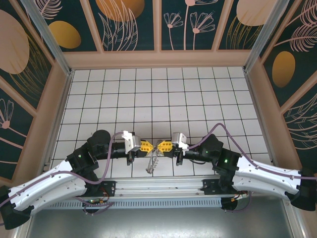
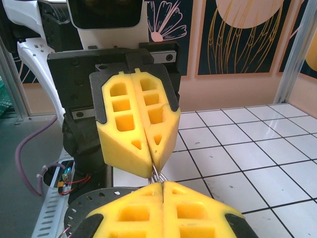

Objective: Put the keys on the keyring

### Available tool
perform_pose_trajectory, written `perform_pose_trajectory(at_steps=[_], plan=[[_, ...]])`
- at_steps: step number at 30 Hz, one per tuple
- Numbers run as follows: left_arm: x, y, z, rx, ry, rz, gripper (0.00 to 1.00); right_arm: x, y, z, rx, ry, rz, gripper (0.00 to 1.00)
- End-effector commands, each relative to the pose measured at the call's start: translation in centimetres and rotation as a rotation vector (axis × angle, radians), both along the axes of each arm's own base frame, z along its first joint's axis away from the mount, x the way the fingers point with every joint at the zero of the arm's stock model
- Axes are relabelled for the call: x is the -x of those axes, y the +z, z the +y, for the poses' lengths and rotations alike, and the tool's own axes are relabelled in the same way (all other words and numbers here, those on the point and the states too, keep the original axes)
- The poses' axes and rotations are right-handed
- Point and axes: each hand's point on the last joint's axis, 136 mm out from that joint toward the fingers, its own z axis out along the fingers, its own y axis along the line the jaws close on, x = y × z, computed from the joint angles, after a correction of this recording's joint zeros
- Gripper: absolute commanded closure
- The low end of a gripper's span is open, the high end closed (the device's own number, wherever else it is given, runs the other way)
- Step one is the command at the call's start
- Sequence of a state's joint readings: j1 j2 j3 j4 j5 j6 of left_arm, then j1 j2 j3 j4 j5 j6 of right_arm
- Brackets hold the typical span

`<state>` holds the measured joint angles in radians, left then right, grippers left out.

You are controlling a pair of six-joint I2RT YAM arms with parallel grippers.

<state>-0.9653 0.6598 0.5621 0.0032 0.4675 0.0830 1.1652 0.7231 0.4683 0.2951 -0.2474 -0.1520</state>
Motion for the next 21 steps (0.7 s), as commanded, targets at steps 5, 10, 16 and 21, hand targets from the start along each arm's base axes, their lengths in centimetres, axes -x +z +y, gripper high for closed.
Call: perform_pose_trajectory(at_steps=[5, 10, 16, 21], plan=[[0.30, 1.55, -0.05, 0.050, -0.017, -0.038, 1.00, 0.38, 1.56, -0.34, -0.048, 0.007, -0.032, 1.00], [0.33, 1.51, -0.10, 0.050, -0.022, -0.041, 1.00, 0.39, 1.77, -0.71, -0.063, 0.000, -0.036, 1.00], [0.39, 1.54, -0.10, 0.052, -0.024, -0.039, 1.00, 0.23, 1.20, -0.38, -0.045, 0.000, -0.030, 1.00], [0.43, 1.49, -0.12, 0.050, -0.026, -0.037, 1.00, 0.21, 1.16, -0.18, -0.044, 0.005, -0.033, 1.00]])
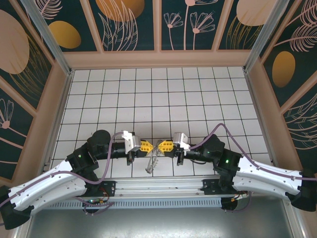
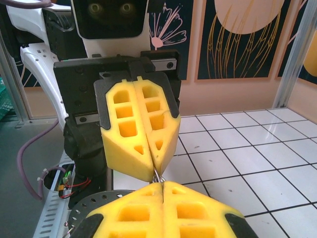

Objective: Put the keys on the keyring

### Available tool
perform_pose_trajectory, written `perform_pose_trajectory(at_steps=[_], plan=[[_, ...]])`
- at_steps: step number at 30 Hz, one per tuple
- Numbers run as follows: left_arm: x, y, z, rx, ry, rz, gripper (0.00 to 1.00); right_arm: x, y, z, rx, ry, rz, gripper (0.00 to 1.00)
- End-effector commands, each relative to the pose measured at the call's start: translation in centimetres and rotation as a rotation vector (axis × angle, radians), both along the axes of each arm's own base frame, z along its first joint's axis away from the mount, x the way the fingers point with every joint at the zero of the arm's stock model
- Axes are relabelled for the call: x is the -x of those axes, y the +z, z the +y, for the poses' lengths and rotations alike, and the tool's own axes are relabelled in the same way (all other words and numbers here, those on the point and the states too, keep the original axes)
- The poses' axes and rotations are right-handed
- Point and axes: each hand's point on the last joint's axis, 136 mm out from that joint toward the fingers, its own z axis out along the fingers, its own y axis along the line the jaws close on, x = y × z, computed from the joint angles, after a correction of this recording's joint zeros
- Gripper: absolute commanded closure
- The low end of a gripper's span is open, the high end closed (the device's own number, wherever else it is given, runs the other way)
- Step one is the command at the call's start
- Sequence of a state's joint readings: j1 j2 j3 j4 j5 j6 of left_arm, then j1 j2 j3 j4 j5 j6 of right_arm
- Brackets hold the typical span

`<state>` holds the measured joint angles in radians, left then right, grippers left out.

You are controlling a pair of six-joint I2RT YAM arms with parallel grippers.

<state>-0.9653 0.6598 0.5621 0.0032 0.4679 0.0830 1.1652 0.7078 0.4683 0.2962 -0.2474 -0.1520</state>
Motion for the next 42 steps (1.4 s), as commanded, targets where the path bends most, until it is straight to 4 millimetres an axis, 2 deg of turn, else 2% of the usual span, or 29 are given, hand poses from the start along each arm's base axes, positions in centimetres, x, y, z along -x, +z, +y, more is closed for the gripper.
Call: perform_pose_trajectory(at_steps=[1, 42], plan=[[0.40, 1.52, -0.10, 0.051, -0.025, -0.037, 1.00, 0.16, 0.70, 0.06, -0.029, 0.008, -0.026, 1.00], [0.28, 1.25, -0.30, 0.040, -0.026, -0.034, 1.00, 0.16, 0.97, 0.54, -0.018, 0.027, -0.035, 1.00]])
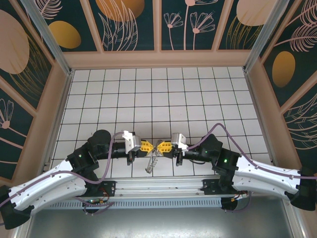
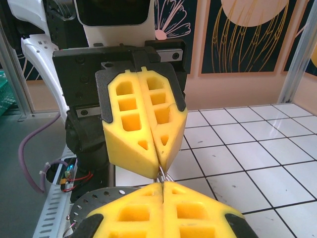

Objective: Put the keys on the keyring

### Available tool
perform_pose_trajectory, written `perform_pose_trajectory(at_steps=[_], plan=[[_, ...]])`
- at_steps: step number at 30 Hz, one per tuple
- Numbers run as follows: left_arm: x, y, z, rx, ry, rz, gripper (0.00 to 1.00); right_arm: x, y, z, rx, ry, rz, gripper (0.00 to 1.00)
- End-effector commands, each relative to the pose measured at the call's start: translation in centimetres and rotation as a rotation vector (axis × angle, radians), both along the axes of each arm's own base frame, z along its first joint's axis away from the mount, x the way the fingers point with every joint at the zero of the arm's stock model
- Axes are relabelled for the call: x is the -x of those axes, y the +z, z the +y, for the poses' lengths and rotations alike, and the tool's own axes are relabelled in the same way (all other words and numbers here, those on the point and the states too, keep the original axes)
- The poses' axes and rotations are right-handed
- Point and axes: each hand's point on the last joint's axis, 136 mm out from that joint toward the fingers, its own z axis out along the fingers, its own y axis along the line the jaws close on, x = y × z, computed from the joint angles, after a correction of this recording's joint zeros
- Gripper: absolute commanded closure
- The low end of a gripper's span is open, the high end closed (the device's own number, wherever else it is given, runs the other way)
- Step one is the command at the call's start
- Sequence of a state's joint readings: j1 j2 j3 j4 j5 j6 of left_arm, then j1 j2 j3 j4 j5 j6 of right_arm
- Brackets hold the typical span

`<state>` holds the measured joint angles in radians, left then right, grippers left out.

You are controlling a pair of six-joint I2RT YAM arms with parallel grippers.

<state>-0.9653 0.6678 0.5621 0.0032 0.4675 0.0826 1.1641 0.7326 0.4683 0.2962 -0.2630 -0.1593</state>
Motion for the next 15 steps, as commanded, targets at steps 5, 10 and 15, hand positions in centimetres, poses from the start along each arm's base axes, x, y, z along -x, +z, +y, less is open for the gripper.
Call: perform_pose_trajectory(at_steps=[5, 10, 15], plan=[[0.36, 1.46, -0.21, 0.047, -0.026, -0.035, 1.00, 0.25, 1.44, 0.31, -0.032, 0.026, -0.032, 1.00], [0.38, 1.48, -0.24, 0.052, -0.027, -0.027, 1.00, 0.33, 0.94, 0.20, -0.020, 0.028, -0.027, 1.00], [0.21, 1.54, -0.27, 0.054, -0.017, -0.014, 1.00, 0.48, 0.86, -0.21, -0.030, 0.026, -0.030, 1.00]])
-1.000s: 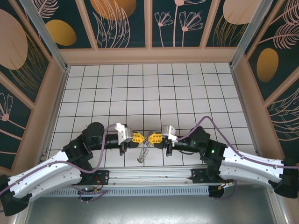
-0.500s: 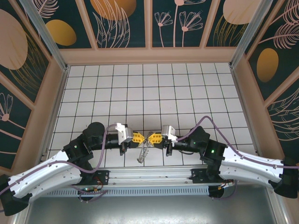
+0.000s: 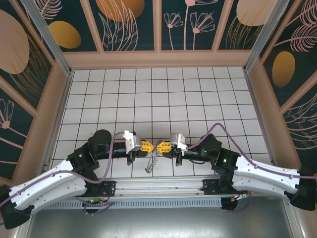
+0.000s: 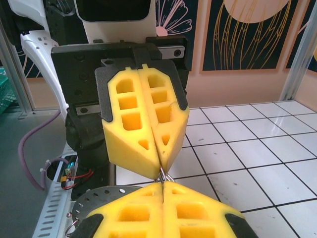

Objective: Put the keys on the keyring

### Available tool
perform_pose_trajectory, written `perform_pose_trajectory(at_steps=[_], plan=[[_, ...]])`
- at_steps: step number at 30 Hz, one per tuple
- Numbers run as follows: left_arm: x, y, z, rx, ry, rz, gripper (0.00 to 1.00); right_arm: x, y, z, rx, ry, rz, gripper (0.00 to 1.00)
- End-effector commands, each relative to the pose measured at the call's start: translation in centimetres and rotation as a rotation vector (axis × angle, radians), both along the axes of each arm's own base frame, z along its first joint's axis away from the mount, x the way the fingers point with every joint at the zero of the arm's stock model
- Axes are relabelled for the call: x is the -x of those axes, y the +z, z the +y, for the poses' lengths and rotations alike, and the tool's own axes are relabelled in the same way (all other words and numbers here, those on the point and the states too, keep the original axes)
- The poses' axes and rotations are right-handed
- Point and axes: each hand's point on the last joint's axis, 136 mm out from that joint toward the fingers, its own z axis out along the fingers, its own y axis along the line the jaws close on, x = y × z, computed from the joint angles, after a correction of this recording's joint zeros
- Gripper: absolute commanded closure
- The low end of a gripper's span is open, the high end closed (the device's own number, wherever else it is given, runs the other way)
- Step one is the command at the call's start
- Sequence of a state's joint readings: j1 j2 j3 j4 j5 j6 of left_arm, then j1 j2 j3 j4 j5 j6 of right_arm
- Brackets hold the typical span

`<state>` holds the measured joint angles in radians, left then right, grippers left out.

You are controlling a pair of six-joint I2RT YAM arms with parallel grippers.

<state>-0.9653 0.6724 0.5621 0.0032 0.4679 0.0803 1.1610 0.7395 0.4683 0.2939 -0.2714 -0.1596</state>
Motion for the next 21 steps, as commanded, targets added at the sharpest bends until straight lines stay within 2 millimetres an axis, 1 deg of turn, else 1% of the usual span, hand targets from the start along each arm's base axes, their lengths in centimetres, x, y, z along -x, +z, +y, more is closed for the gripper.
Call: perform_pose_trajectory(at_steps=[1, 14, 21], plan=[[0.24, 1.71, -0.19, 0.060, -0.016, -0.020, 1.00, 0.51, 1.14, -0.37, -0.041, 0.021, -0.032, 1.00], [0.01, 1.83, -0.14, 0.065, 0.000, -0.016, 1.00, 0.77, 0.60, -0.29, -0.031, 0.033, -0.021, 1.00], [0.04, 1.95, -0.15, 0.068, -0.001, -0.015, 1.00, 0.56, 0.45, -0.24, -0.025, 0.024, -0.021, 1.00]])
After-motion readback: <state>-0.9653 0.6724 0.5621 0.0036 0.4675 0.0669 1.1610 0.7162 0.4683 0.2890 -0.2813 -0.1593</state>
